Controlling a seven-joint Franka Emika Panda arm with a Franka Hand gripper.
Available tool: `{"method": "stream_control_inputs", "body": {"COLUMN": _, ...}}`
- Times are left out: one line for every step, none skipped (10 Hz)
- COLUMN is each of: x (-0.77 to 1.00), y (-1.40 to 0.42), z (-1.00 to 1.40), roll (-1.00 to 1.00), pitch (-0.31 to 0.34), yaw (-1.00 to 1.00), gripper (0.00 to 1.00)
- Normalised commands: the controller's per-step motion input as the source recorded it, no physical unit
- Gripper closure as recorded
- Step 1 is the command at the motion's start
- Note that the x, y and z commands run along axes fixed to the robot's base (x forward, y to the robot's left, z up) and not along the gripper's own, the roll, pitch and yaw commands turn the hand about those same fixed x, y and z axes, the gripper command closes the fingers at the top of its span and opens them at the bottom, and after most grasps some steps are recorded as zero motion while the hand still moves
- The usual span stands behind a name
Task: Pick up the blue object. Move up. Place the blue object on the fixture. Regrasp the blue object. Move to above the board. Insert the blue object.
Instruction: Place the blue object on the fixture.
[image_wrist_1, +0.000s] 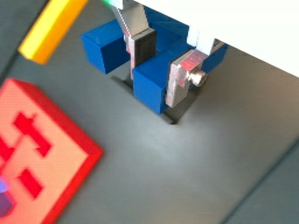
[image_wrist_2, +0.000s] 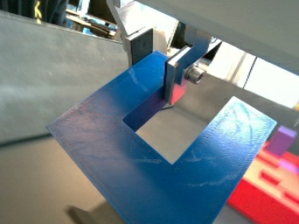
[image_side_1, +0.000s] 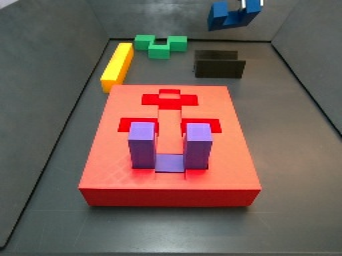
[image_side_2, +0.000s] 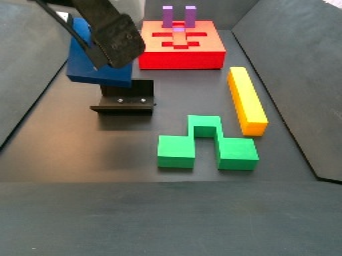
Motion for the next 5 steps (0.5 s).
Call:
{"method": "stream_control_inputs", "body": {"x": 0.53, "y": -0.19, "z": -0.11, "roll": -0.46, "pitch": 0.677, "yaw": -0.13, "gripper": 1.0}}
{"method": "stream_control_inputs", "body": {"x": 0.39, "y": -0.27, "z": -0.03, "roll": -0.09, "pitch": 0.497, "yaw": -0.21, "gripper": 1.0}}
{"method": "stream_control_inputs", "body": {"x": 0.31, "y": -0.37, "z": -0.09, "roll": -0.04, "pitch": 0.294, "yaw": -0.21, "gripper": 1.0}}
{"method": "stream_control_inputs", "body": {"x": 0.19, "y": -0.32, "z": -0.26, "roll": -0.03, "pitch": 0.049, "yaw": -0.17, "gripper": 1.0}}
{"method": "stream_control_inputs", "body": {"x": 0.03, "y": -0.07, "z": -0.19, "roll": -0.26, "pitch": -0.326, "yaw": -0.14, "gripper": 1.0}}
